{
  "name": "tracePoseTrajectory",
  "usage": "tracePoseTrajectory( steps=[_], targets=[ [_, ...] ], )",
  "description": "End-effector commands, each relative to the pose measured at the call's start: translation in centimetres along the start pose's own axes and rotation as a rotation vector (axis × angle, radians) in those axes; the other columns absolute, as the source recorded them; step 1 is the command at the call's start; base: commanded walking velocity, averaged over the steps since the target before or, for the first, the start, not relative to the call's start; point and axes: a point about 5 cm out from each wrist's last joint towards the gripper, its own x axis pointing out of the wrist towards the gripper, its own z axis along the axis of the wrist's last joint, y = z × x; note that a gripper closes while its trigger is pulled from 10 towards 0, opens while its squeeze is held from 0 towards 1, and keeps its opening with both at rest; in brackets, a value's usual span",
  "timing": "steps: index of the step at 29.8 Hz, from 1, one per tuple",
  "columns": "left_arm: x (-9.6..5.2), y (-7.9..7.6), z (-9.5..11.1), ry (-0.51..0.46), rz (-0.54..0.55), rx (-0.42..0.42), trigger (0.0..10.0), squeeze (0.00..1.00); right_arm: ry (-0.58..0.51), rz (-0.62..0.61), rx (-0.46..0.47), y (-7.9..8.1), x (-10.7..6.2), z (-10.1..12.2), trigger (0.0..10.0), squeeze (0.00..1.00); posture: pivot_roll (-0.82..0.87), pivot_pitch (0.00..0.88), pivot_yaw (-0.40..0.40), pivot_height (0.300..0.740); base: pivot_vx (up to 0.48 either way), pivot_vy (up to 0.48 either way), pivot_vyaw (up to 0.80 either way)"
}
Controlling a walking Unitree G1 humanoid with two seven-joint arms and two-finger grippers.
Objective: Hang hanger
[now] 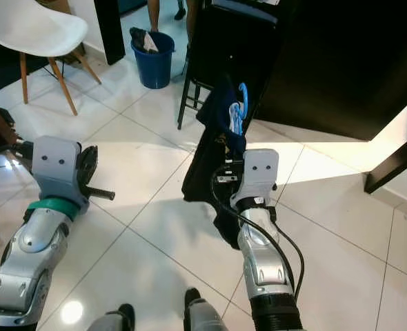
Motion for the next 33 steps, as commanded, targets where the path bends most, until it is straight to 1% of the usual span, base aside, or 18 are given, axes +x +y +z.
tracePoseTrajectory(
  steps=[1, 9, 11, 18, 19, 20, 22, 25, 27, 30, 32, 33],
  targets=[
    [-0.1, 0.0, -0.6, 0.02, 0.004, 0.0, 10.0, 0.0, -0.036, -0.006, -0.014, -0.3, 0.1, 0.4, 10.0, 0.0, -0.02, 0.078, -0.003, 0.74, -0.364, 0.0, 0.0],
    [0.2, 0.1, -0.6, 0.021, 0.003, -0.003, 10.0, 0.0, -0.034, -0.018, -0.017, -0.5, 0.1, 0.3, 10.0, 0.0, -0.02, 0.079, 0.002, 0.74, -0.337, 0.0, 0.0],
    [0.2, 0.0, -0.6, 0.022, 0.005, -0.007, 10.0, 0.0, -0.033, -0.019, -0.021, -0.7, 0.1, 0.3, 10.0, 0.0, -0.03, 0.081, 0.003, 0.74, 0.0, 0.0, -0.28],
    [0.2, -0.2, -0.9, 0.051, 0.002, -0.043, 10.0, 0.0, -0.025, -0.022, -0.018, -0.9, 0.0, 0.2, 10.0, 0.0, -0.03, 0.081, 0.003, 0.74, 0.0, 0.0, -0.8],
    [0.2, -0.4, -1.0, 0.068, 0.009, -0.067, 10.0, 0.0, -0.026, -0.02, -0.021, -0.9, 0.0, 0.2, 10.0, 0.0, -0.03, 0.078, 0.002, 0.74, 0.0, 0.0, -0.8],
    [0.2, -0.4, -1.0, 0.068, 0.009, -0.067, 10.0, 0.0, -0.026, -0.02, -0.021, -0.9, 0.0, 0.2, 10.0, 0.0, -0.03, 0.078, 0.002, 0.74, 0.0, 0.0, -0.8],
    [0.2, -0.6, -1.1, 0.094, 0.017, -0.105, 10.0, 0.0, -0.025, -0.018, -0.025, -1.0, 0.1, 0.2, 10.0, 0.0, -0.03, 0.076, 0.002, 0.74, 0.0, 0.0, -0.8],
    [0.2, -0.9, -1.3, 0.103, 0.007, -0.106, 10.0, 0.0, -0.022, -0.017, -0.027, -1.1, 0.1, 0.1, 10.0, 0.0, -0.03, 0.074, 0.002, 0.74, 0.0, 0.0, -0.8],
    [0.2, -1.1, -1.5, 0.109, -0.006, -0.093, 10.0, 0.0, -0.017, -0.016, -0.029, -1.1, 0.1, -0.1, 10.0, 0.0, -0.03, 0.074, 0.002, 0.74, 0.0, 0.0, -0.8],
    [-0.1, -1.4, -2.3, 0.135, -0.029, -0.067, 10.0, 0.0, -0.004, -0.011, -0.035, -1.1, -0.1, -0.5, 10.0, 0.0, -0.03, 0.069, 0.004, 0.74, 0.0, 0.0, -0.8],
    [-0.1, -1.4, -2.3, 0.135, -0.029, -0.067, 10.0, 0.0, -0.004, -0.011, -0.035, -1.1, -0.1, -0.5, 10.0, 0.0, -0.03, 0.069, 0.004, 0.74, 0.0, 0.0, -0.8],
    [-0.3, -1.5, -2.7, 0.153, -0.035, -0.062, 10.0, 0.0, 0.001, -0.011, -0.034, -1.1, -0.2, -0.6, 10.0, 0.0, -0.03, 0.066, 0.005, 0.74, 0.0, 0.0, -0.8]
  ],
)
